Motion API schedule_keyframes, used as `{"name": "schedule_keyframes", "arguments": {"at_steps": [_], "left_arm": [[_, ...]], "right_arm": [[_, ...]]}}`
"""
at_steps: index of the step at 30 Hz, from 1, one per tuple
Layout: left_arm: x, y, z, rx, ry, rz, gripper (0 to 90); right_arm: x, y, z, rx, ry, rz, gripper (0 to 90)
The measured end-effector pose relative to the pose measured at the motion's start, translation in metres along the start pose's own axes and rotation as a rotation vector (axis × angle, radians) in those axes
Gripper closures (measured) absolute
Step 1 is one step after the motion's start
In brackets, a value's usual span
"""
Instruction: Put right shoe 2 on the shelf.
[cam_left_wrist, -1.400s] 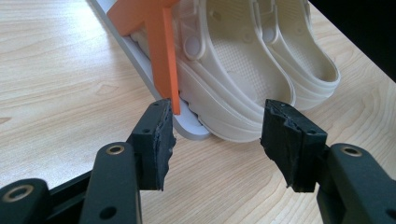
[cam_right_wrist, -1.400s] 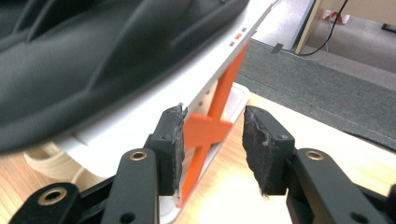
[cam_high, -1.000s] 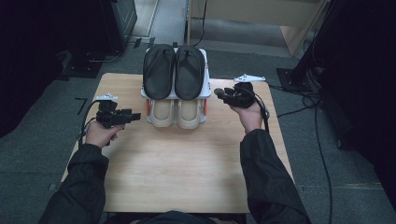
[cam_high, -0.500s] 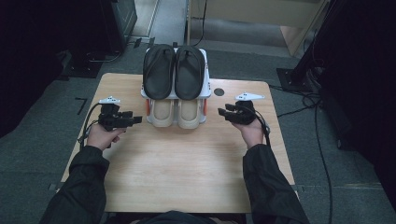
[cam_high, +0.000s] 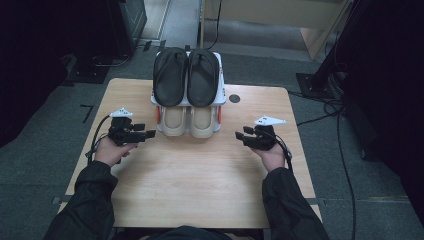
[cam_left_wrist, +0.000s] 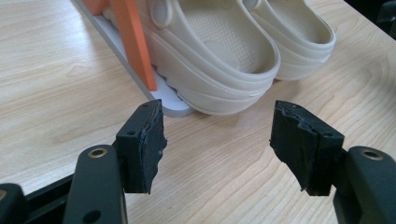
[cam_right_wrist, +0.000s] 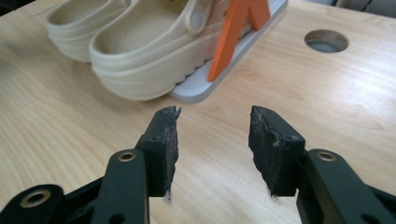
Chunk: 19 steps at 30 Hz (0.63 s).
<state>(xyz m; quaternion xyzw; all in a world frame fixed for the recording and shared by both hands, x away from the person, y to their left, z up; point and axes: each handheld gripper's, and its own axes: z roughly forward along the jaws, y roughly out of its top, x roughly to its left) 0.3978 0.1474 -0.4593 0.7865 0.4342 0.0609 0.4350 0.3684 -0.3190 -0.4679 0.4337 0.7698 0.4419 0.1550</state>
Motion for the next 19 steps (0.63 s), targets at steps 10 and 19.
{"name": "schedule_keyframes", "arguments": {"at_steps": [10, 19], "left_arm": [[-0.002, -0.002, 0.003, 0.022, 0.002, 0.021, 33.0], [-0.001, -0.002, 0.003, 0.016, 0.004, 0.028, 32.7]], "right_arm": [[0.006, -0.017, -0.002, 0.010, 0.022, -0.005, 50.2], [0.005, -0.017, -0.002, -0.003, 0.022, 0.002, 49.5]]}}
